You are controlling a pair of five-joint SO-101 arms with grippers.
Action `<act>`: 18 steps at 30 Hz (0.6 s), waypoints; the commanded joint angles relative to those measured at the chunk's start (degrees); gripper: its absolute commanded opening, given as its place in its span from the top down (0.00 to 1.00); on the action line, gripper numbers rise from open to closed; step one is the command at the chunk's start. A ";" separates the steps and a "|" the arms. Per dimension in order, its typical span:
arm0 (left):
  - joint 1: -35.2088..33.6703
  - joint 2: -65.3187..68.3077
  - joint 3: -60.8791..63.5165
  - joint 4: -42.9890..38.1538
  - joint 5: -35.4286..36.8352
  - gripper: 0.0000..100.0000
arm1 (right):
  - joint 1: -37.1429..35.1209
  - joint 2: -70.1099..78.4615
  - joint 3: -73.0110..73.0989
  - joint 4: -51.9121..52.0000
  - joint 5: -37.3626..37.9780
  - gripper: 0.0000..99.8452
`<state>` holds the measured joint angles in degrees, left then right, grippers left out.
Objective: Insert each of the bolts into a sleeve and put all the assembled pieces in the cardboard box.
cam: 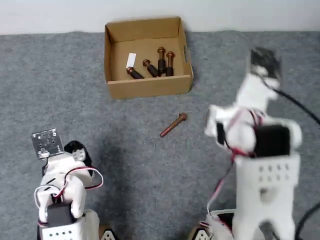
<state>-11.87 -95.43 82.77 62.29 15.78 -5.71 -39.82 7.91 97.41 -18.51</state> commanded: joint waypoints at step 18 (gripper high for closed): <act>9.93 41.93 -47.52 21.89 -4.66 1.00 | 3.38 -45.49 48.00 -13.14 0.62 0.99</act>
<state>-6.15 -66.33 46.90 81.10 11.56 -2.90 -82.55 55.47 85.19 -18.42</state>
